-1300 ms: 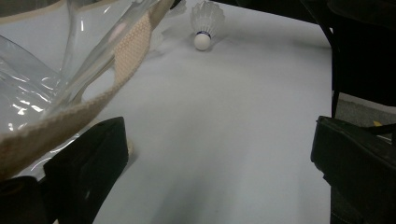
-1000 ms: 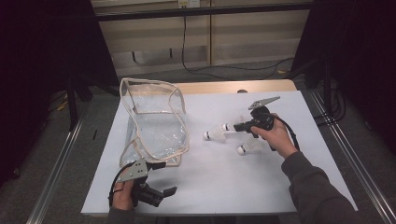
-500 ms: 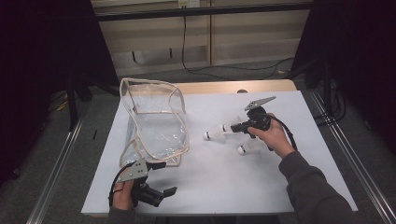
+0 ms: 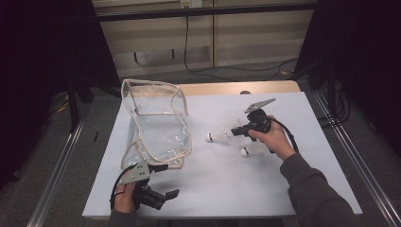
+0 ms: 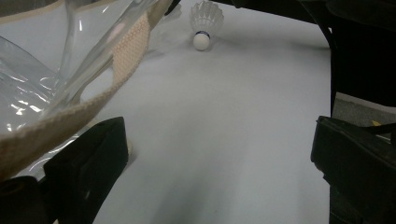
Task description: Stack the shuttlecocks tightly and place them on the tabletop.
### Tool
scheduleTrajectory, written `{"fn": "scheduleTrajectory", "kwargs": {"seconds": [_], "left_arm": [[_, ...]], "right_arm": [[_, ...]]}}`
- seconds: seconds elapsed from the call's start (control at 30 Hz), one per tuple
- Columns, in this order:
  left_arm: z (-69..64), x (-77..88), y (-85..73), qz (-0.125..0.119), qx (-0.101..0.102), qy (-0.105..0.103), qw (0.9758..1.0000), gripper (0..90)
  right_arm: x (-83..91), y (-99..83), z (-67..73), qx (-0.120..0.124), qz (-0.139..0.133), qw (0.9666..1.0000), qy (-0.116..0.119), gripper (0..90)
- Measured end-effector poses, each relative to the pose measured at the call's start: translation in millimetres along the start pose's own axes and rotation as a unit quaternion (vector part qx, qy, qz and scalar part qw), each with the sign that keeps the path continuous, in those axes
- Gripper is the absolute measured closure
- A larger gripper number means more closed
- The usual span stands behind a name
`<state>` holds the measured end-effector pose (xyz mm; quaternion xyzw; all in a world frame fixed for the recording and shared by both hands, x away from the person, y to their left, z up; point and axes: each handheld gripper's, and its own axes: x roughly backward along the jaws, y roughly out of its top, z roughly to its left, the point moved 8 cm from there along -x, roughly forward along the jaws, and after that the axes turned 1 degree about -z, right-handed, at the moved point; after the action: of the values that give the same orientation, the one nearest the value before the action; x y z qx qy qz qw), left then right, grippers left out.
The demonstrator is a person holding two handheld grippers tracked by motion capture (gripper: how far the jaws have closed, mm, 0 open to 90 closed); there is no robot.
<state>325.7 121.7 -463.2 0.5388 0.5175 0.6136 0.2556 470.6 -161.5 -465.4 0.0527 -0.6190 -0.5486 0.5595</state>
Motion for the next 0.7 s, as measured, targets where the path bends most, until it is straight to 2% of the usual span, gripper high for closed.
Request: {"fn": "scheduleTrajectory", "kwargs": {"seconds": [0.7], "left_arm": [[0.3, 0.2, -0.1, 0.001, -0.001, 0.001, 1.0000, 4.1]], "right_arm": [[-6.3, -0.1, 3.0, 0.006, 0.002, 1.0000, 0.005, 90.0]]}}
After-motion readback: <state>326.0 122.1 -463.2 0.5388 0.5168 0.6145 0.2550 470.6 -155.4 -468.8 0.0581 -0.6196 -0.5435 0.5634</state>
